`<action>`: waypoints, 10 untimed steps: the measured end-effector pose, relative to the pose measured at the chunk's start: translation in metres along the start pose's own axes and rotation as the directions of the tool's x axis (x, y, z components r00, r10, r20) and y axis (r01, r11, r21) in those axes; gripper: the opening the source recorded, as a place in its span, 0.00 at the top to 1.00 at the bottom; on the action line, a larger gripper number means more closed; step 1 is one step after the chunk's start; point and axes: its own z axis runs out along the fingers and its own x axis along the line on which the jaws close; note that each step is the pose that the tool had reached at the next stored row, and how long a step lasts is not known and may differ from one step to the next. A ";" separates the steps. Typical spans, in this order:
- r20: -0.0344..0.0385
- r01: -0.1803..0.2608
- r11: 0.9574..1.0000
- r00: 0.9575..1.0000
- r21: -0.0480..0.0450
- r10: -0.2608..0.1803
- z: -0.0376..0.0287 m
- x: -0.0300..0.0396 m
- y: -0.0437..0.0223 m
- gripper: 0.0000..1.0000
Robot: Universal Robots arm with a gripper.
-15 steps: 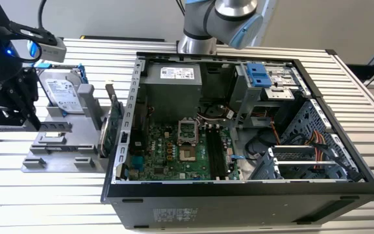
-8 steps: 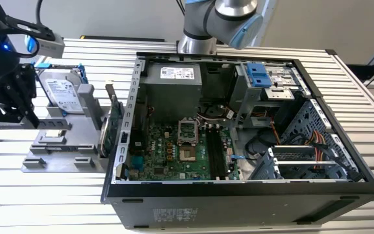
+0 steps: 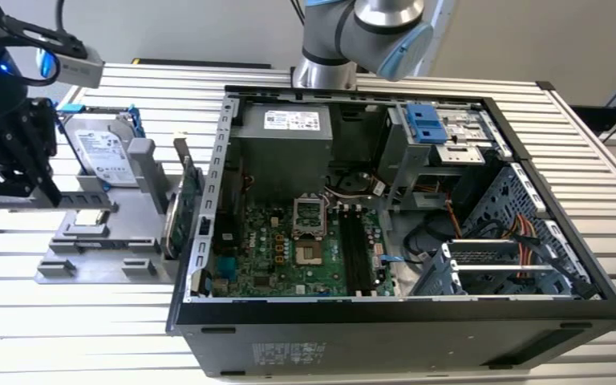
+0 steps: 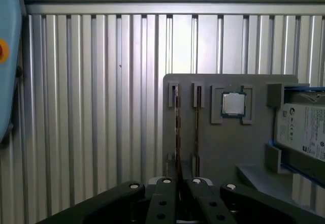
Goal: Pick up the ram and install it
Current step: 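Pick up the ram and move it above insertion slot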
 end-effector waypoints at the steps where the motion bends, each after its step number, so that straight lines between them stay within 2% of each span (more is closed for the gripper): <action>1: 0.000 0.000 1.000 1.000 0.000 0.000 -0.0007 0.0000 0.0000 1.00; 10: 0.000 0.000 1.000 1.000 0.000 0.000 -0.0079 0.0002 0.0000 1.00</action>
